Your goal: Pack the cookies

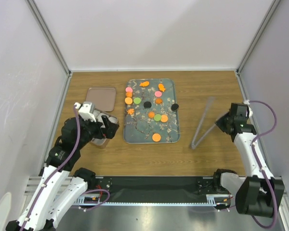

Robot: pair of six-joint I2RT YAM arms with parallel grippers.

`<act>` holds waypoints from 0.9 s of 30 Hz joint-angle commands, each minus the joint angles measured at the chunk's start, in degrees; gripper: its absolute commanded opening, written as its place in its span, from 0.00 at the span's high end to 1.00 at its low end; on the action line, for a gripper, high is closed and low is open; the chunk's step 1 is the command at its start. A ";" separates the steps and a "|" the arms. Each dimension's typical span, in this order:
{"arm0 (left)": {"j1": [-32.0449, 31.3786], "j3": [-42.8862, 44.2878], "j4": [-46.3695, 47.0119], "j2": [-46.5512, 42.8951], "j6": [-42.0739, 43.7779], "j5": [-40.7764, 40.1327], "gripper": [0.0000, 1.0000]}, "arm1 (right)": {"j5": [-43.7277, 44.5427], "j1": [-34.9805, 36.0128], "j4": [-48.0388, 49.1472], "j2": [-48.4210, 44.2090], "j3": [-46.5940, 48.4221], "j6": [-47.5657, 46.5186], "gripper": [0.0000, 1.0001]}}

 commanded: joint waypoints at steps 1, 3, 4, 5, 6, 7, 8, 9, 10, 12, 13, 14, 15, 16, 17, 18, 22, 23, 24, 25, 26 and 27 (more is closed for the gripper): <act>0.10 -0.26 7.16 1.89 -2.03 15.55 0.00 | -15.50 7.13 7.60 -3.14 5.56 -1.59 1.00; 0.10 -1.14 13.54 4.35 -6.51 21.91 0.00 | -17.82 12.24 9.88 -2.18 7.75 -0.27 1.00; 0.10 -2.28 16.37 4.96 -8.10 27.16 0.00 | -18.70 15.40 10.68 -0.52 10.55 0.26 1.00; 0.10 -2.81 19.27 5.93 -11.33 29.39 0.00 | -18.62 20.74 11.21 0.37 11.88 1.57 1.00; 0.10 -3.77 24.96 6.46 -12.93 31.41 0.00 | -18.36 23.58 12.52 1.51 13.46 2.19 1.00; 0.10 -4.04 27.54 6.99 -16.16 33.60 0.00 | -18.27 25.78 13.23 3.43 15.91 2.72 1.00; 0.10 -4.13 29.91 7.95 -17.50 36.15 0.00 | -18.35 29.29 13.93 4.67 17.33 4.03 1.00; 0.10 -4.40 32.81 8.48 -18.82 37.05 0.00 | -18.88 30.45 15.85 5.64 18.30 4.91 1.00; 0.10 -4.66 36.23 8.92 -21.62 38.97 0.00 | -20.62 31.59 17.00 7.82 20.05 5.88 1.00; 0.10 -5.27 42.03 10.06 -24.18 40.65 0.00 | -21.43 34.75 19.55 9.94 21.91 7.81 1.00; 0.10 -5.45 43.55 10.42 -26.72 41.09 0.00 | -21.78 35.99 20.17 11.17 23.13 8.43 1.00; 0.10 -5.45 44.78 10.94 -27.61 41.62 0.00 | -22.04 37.04 20.96 13.01 24.89 9.05 1.00; 0.10 -5.63 46.62 11.56 -28.41 41.89 0.00 | -22.13 38.97 22.71 13.99 25.69 9.92 1.00; 0.10 -5.63 47.42 11.91 -29.72 42.06 0.00 | -22.05 39.68 23.60 14.78 26.39 10.89 1.00; 0.02 -5.80 48.21 12.09 -30.25 42.24 0.00 | -22.05 40.30 24.74 15.48 27.18 11.59 1.00; 0.01 -5.89 49.09 12.18 -30.61 42.07 0.00 | -22.31 41.26 27.53 16.71 27.36 12.38 1.00; 0.01 -5.37 47.70 12.70 -30.18 41.01 0.00 | -25.03 43.11 34.84 19.88 28.33 17.48 1.00; 0.01 -5.19 47.17 12.70 -29.91 40.84 0.00 | -25.12 43.64 36.16 20.15 28.33 17.92 1.00; 0.01 -4.76 45.86 12.79 -29.56 40.57 0.00 | -24.95 44.08 37.83 20.50 28.85 18.28 1.00; 0.01 -4.49 45.15 12.97 -29.04 40.14 0.00 | -24.25 45.13 38.28 20.59 29.21 18.45 1.00; 0.01 -4.31 44.80 13.06 -28.94 40.04 0.00 | -23.90 45.49 38.63 20.76 29.38 18.80 1.00; 0.01 -4.14 44.18 13.14 -28.85 39.96 0.00 | -23.63 45.93 39.51 20.77 29.73 18.89 1.00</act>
